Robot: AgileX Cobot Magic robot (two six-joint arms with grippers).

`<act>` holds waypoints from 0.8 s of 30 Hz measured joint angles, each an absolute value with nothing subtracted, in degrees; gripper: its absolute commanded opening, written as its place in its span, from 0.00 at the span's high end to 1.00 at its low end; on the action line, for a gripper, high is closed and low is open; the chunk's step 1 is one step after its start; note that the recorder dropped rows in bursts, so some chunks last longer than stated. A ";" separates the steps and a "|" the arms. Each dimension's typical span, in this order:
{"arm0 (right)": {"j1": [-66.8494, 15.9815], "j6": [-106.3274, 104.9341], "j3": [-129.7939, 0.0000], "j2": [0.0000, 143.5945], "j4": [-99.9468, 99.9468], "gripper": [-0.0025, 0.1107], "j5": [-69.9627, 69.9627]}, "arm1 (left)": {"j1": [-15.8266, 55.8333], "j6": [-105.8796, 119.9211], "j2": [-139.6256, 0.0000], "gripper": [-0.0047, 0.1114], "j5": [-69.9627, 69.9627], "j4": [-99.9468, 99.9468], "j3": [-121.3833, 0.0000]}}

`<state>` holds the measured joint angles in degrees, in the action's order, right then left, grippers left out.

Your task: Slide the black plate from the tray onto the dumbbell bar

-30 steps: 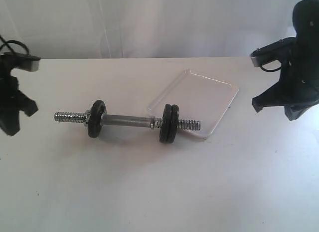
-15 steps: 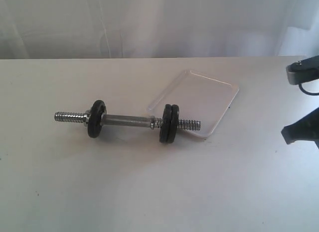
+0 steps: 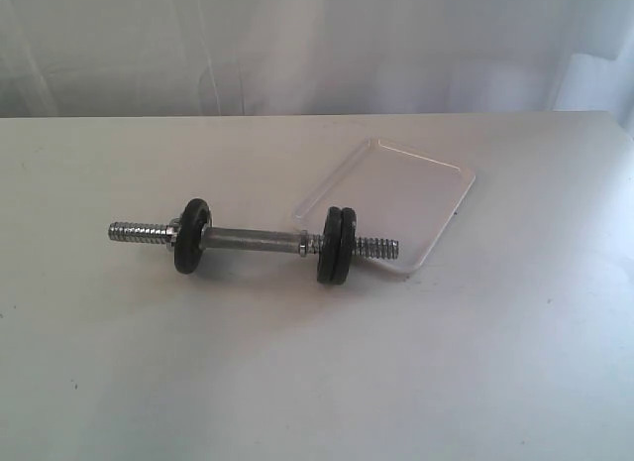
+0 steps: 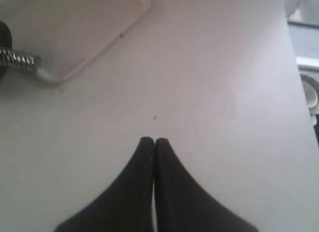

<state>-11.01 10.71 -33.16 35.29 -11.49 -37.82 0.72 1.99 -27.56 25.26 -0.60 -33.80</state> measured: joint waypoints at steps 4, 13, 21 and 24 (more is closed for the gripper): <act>-11.01 11.41 -30.35 24.24 -11.26 0.98 -33.84 | 1.11 0.31 -20.06 0.96 20.35 -0.60 -28.53; -11.01 11.55 -23.24 2.00 -11.11 0.98 -24.81 | 1.24 -1.20 -6.72 0.96 16.23 -0.60 -24.07; -11.01 10.41 -24.49 0.26 -6.92 0.98 -25.50 | 1.86 -1.20 -0.52 0.96 14.61 -0.60 -23.34; -11.01 7.55 -24.85 0.26 -3.06 0.98 -25.29 | 2.58 -1.20 -0.40 0.96 13.68 -0.60 -23.23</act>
